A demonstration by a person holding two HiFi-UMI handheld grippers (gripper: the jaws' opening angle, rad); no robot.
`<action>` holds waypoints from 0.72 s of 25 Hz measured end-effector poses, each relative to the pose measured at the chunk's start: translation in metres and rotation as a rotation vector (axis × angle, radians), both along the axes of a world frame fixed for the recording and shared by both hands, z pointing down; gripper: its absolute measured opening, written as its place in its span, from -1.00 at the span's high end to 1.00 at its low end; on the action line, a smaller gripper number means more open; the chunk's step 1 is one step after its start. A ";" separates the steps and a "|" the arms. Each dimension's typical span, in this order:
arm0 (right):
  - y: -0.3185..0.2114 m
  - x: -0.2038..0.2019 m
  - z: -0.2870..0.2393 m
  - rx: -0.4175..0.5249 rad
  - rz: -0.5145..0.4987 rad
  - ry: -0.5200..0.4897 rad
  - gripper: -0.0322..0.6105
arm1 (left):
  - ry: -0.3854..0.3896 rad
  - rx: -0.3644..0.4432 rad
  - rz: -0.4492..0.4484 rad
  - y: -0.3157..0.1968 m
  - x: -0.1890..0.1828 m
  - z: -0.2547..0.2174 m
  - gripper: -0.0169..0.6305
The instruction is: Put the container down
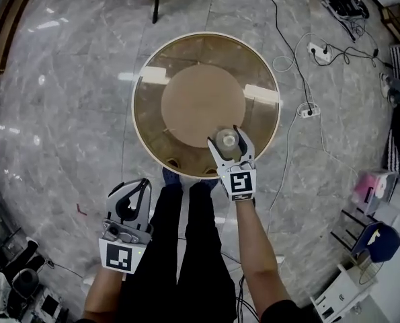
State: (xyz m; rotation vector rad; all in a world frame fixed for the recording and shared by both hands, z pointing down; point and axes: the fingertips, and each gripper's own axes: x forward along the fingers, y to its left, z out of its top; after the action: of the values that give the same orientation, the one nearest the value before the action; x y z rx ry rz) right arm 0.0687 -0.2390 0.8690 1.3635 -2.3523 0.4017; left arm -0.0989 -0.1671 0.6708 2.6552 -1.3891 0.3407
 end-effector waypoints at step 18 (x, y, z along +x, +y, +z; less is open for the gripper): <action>-0.043 -0.007 0.136 -0.067 -0.017 0.029 -0.13 | -0.021 -0.057 -0.012 0.009 -0.004 0.079 0.87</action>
State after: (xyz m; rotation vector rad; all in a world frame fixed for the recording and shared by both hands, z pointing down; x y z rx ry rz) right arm 0.0620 -0.2818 1.0055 1.3096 -2.3041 0.4491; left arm -0.1028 -0.1580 0.7496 2.6042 -1.3793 0.4014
